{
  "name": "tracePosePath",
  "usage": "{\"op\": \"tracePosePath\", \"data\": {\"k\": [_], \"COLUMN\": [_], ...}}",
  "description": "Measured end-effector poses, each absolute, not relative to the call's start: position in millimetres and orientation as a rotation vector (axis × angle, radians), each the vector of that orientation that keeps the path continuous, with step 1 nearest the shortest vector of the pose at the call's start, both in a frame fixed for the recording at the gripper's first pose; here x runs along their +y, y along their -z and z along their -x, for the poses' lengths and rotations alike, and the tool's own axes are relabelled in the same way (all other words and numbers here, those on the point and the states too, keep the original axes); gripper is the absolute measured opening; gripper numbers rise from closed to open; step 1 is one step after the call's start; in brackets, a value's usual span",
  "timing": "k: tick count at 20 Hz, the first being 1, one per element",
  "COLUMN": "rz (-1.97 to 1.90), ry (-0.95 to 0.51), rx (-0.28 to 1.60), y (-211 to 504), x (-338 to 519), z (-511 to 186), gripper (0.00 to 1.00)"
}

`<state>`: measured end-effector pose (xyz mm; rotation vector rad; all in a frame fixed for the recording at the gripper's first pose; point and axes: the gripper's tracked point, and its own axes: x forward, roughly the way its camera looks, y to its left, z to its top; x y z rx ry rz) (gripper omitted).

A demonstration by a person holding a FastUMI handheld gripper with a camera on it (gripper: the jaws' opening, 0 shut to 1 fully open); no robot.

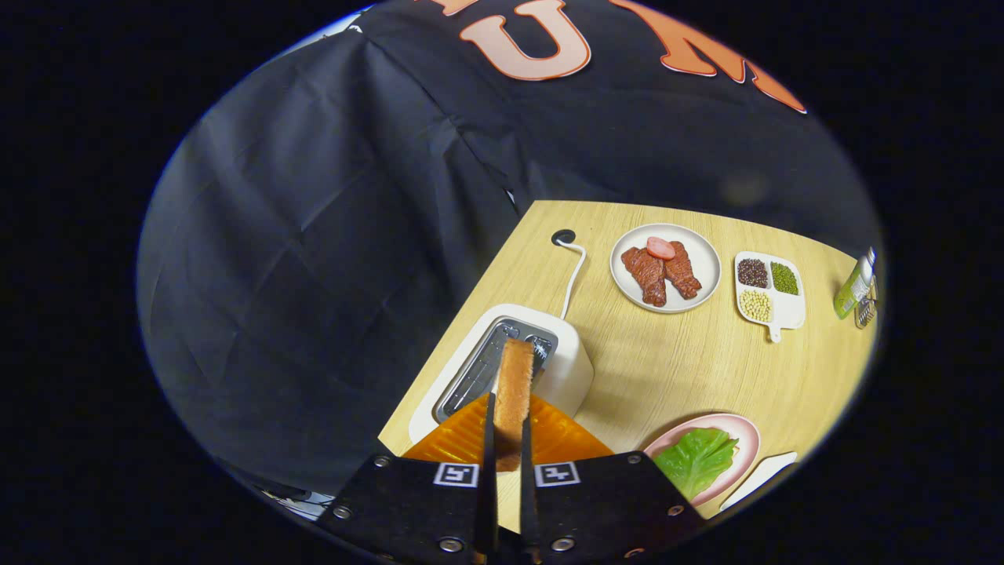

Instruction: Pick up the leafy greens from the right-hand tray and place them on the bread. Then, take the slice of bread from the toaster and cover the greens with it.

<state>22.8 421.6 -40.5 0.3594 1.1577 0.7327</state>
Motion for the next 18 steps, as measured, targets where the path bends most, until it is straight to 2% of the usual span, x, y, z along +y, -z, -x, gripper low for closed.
{"op": "tracePosePath", "data": {"k": [6,18], "rz": [-0.446,-0.516], "ry": [-0.728,-0.651], "rx": [1.094,1.15], "y": [33.5,104.2], "x": [371.1,295.6], "z": [-22.3,5.0], "gripper": [0.1,0.1]}}
